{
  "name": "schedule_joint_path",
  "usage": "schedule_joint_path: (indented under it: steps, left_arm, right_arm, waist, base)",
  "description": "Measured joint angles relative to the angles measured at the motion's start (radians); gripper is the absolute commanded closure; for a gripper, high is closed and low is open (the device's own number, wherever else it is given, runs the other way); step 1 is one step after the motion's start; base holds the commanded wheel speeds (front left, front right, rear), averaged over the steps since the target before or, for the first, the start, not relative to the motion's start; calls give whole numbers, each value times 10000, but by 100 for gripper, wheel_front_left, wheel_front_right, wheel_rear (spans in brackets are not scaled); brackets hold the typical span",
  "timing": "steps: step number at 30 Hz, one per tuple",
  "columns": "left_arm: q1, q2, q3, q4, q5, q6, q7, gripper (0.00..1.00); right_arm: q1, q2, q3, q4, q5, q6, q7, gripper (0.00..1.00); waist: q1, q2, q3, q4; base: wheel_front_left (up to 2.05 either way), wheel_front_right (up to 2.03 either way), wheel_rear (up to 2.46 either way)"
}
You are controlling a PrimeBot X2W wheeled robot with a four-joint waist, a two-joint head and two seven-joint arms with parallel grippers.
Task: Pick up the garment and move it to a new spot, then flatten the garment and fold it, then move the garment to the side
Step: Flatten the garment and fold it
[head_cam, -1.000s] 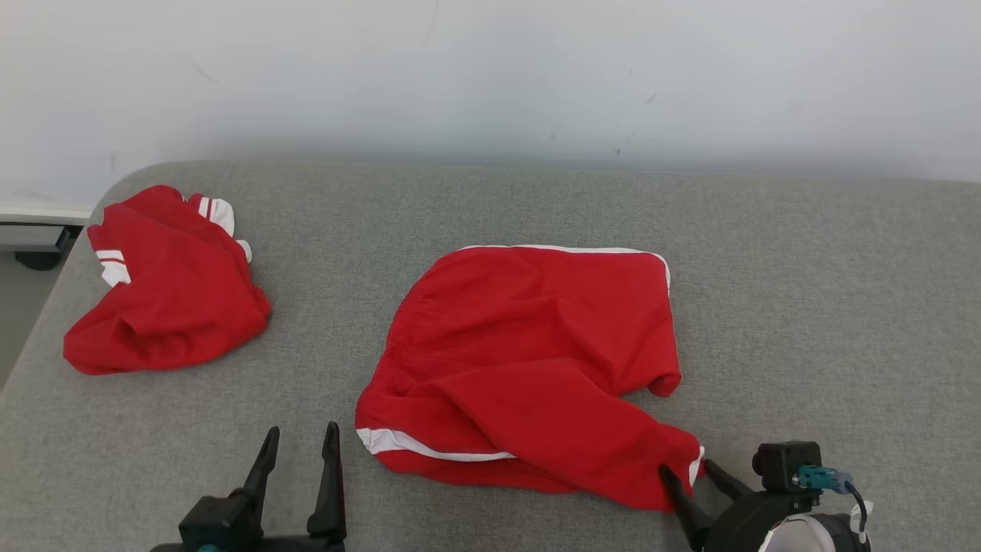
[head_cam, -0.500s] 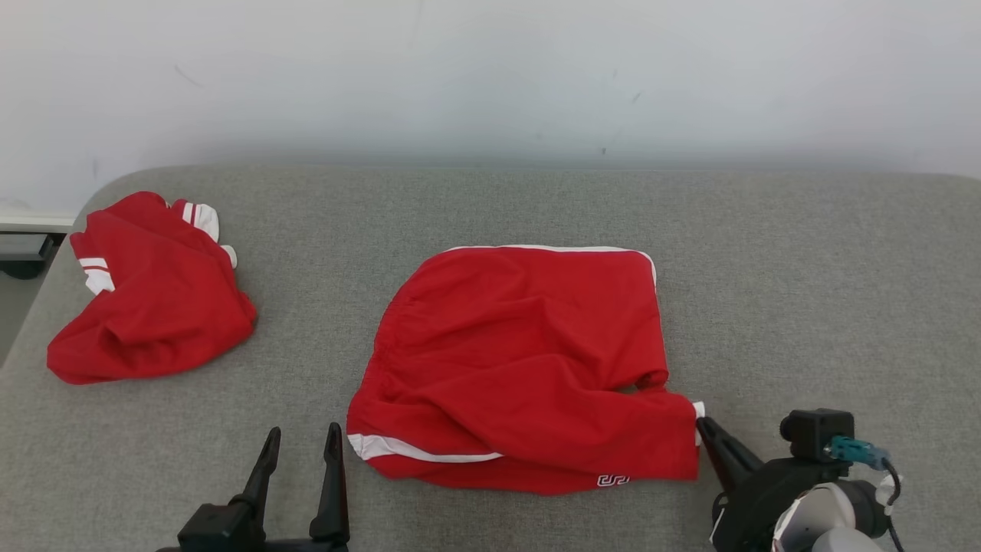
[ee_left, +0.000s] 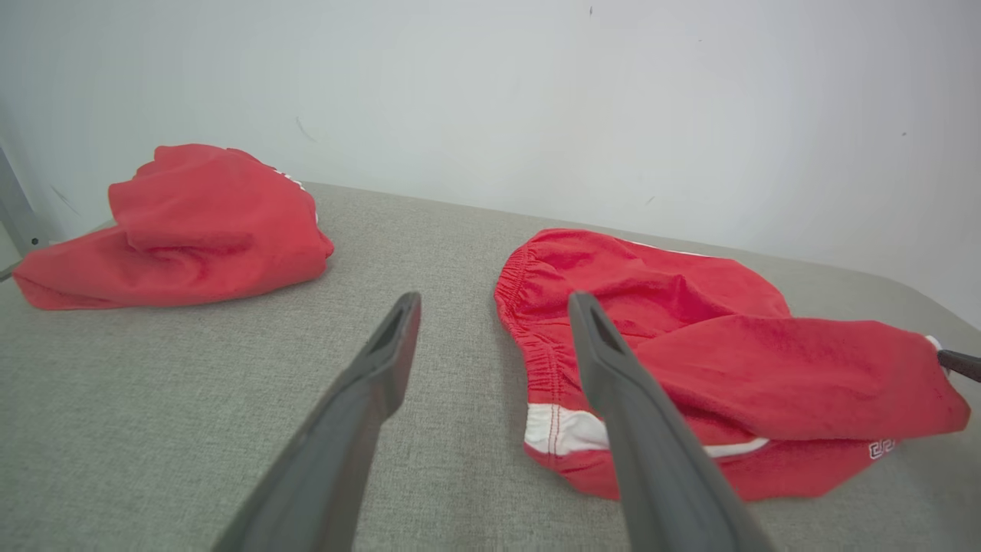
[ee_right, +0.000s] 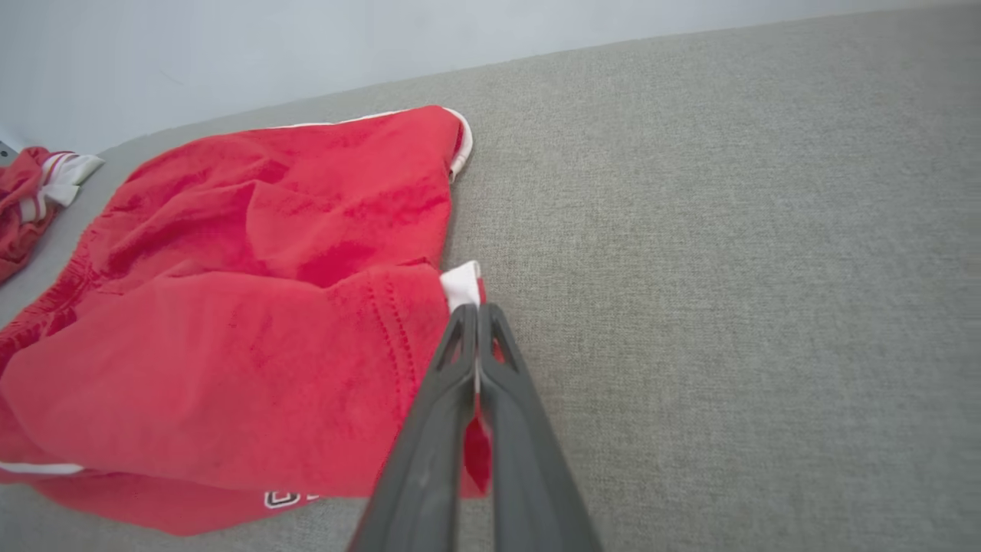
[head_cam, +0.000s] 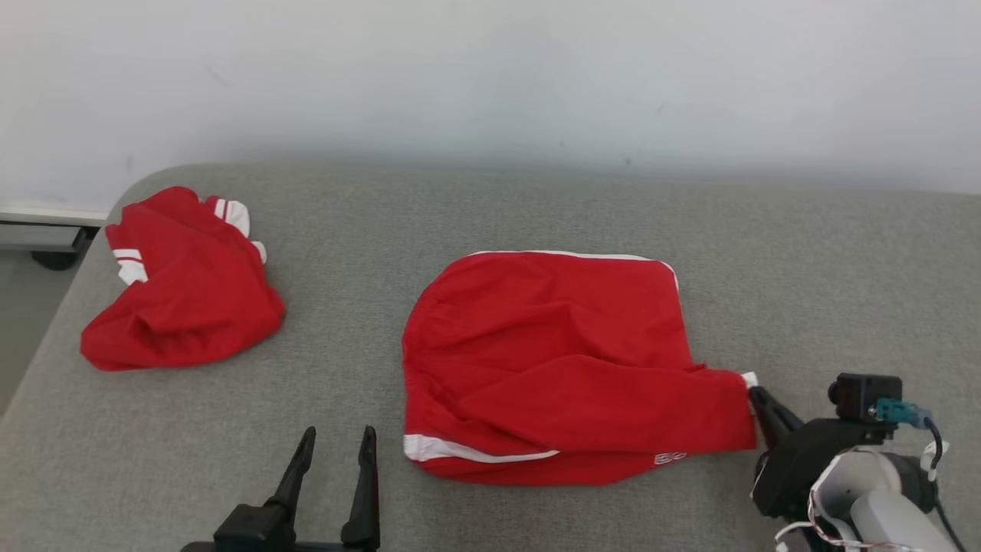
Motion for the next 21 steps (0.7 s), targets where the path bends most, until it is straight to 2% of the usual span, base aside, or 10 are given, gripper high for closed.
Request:
schedule_joint_path:
  steps: [2, 3, 4, 12, 17, 21]
  left_arm:
    - [-2, -12, -59, 6, 29, 0, 4, 0]
    - [-2, -12, -73, 6, 29, 0, 23, 0]
    - [-1, -13, -77, 4, 29, 0, 61, 0]
    - [332, -25, 284, -52, 27, 0, 61, 0]
    - [390, -36, 318, -159, 27, 0, 61, 0]
    - [394, -36, 343, -228, 27, 0, 63, 0]
  right_arm:
    - [-170, -144, 29, 186, -161, -142, 48, 99]
    - [-226, -194, 48, 194, -270, -161, 31, 66]
    - [-287, -201, 58, 207, -322, -165, 23, 2]
    - [-228, -107, 725, 136, -782, -127, -65, 0]
    - [299, -324, 1126, -504, -1018, 259, -278, 0]
    - [512, -477, 1455, -846, -1244, 307, -188, 0]
  waist:
    - [0, 0, -27, 131]
    - [0, 0, -42, 197]
    - [0, 0, -59, 262]
    - [0, 0, -177, 314]
    - [0, 0, -164, 97]
    - [0, 0, -146, -83]
  base:
    - [0, 0, 0]
    - [0, 0, 0]
    - [0, 0, 0]
    - [0, 0, 0]
    - [0, 0, 0]
    - [0, 0, 0]
